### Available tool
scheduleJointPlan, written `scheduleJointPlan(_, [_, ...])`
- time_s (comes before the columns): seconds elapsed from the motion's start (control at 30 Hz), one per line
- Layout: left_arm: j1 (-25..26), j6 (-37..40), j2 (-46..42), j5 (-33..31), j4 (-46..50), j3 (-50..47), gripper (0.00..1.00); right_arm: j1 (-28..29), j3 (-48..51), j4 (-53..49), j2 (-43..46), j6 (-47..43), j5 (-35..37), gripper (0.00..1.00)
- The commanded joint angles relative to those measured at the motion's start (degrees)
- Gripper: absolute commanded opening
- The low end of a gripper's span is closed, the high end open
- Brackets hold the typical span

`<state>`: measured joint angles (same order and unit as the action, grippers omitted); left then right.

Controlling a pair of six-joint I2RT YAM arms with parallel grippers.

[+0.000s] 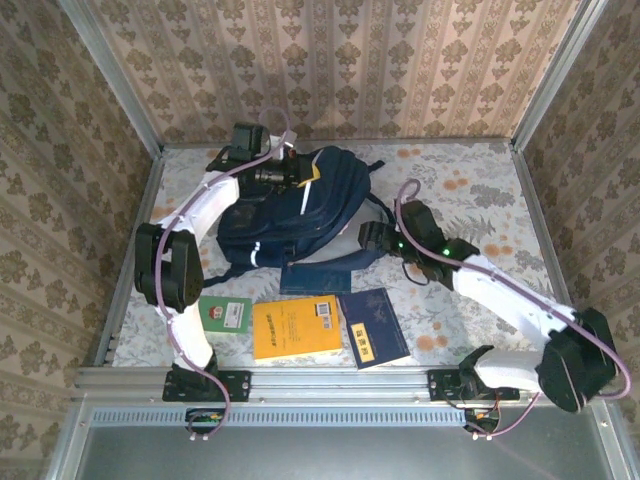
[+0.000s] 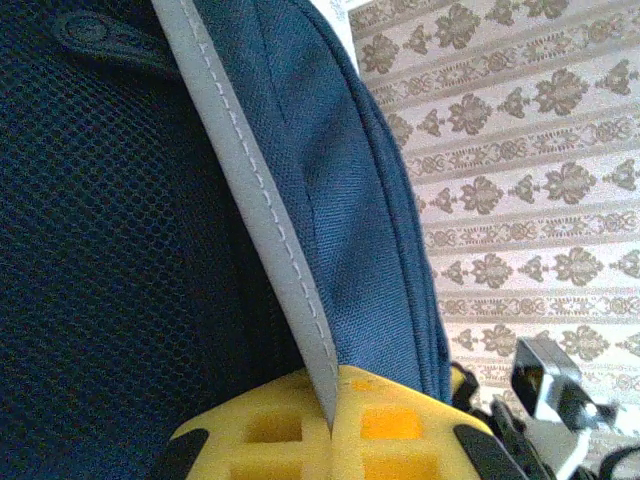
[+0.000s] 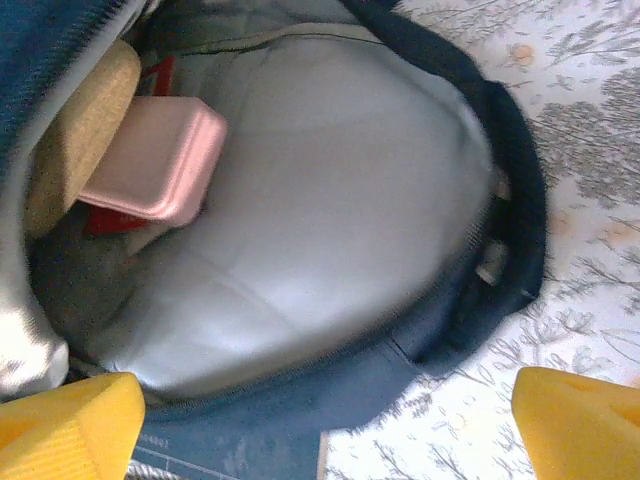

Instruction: Pack books, pencil case, and school supplies into a backpack

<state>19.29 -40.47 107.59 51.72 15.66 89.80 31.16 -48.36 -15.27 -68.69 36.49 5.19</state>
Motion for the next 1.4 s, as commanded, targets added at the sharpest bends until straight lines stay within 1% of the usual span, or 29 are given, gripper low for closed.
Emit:
scheduleJointPlan(0.0, [-1.20,-4.03,1.44,-1.97,-7.00,-1.30,0.00,0.47,4.26,-5.40,4.42,-0.41,-0.06,0.95])
scheduleJointPlan(0.03, [-1.27,-4.62,1.61,-2.42,-7.38,-1.75,0.00,0.61,4.94,-6.37,5.06,-0.05,-0.89,0.95])
scheduleJointPlan(0.17, [-1.35,-6.37,2.72,-2.62,-10.26,-4.59,0.00,2.67,6.63,-10.06,6.83,0.42,-3.94,0.89])
scheduleJointPlan(0.3, [-1.62,-10.89,4.04,-0.92,-16.00,-7.50,0.00,7.41,4.70,-15.23,3.74,-0.39,-3.10,0.83])
scheduleJointPlan(0.37, [-1.62,-11.89,4.79,-0.18,-16.62,-7.54,0.00,9.79,4.09,-17.48,2.02,-0.87,-2.17,0.81])
scheduleJointPlan(0.5, [-1.54,-10.66,4.96,-0.48,-15.25,-7.56,0.00,13.22,2.61,-17.54,-0.40,-2.98,-2.86,0.79])
scheduleJointPlan(0.6, [-1.45,-8.76,4.82,-0.73,-12.92,-7.03,0.00,15.80,0.38,-18.98,-2.72,-5.33,-2.41,0.79])
scheduleJointPlan(0.67, [-1.45,-7.55,4.49,-1.08,-11.67,-6.68,0.00,17.14,-0.52,-19.70,-3.68,-6.54,-2.32,0.81])
scheduleJointPlan(0.8, [-1.47,-5.33,4.09,-1.80,-9.46,-6.00,0.00,18.81,-1.61,-22.08,-4.90,-7.59,-2.16,0.83])
scheduleJointPlan(0.9, [-1.69,-5.23,4.50,-1.67,-9.21,-5.78,0.00,20.70,-2.76,-24.71,-6.51,-8.40,-1.67,0.86])
scheduleJointPlan(1.0, [-2.22,-5.49,5.04,-1.65,-9.31,-5.78,0.00,21.74,-2.37,-26.17,-7.82,-7.89,-1.17,0.85])
scheduleJointPlan(1.07, [-2.80,-5.50,5.38,-1.92,-9.20,-5.83,0.01,22.55,-1.92,-26.33,-9.25,-7.18,-1.04,0.81])
scheduleJointPlan(1.13, [-3.26,-5.59,5.83,-2.11,-9.07,-5.95,0.02,22.92,-1.19,-25.71,-11.82,-6.27,-1.06,0.71])
scheduleJointPlan(1.2, [-3.33,-5.42,6.52,-2.37,-8.64,-5.87,0.05,22.90,-1.20,-24.97,-15.84,-5.82,-0.78,0.56])
scheduleJointPlan(1.3, [-3.29,-4.66,7.27,-2.48,-7.79,-5.61,0.12,21.93,-1.94,-23.58,-21.36,-5.05,-0.24,0.31])
scheduleJointPlan(1.37, [-3.20,-3.46,7.52,-3.21,-6.36,-5.21,0.14,20.21,-2.87,-23.26,-24.78,-4.42,-0.18,0.24])
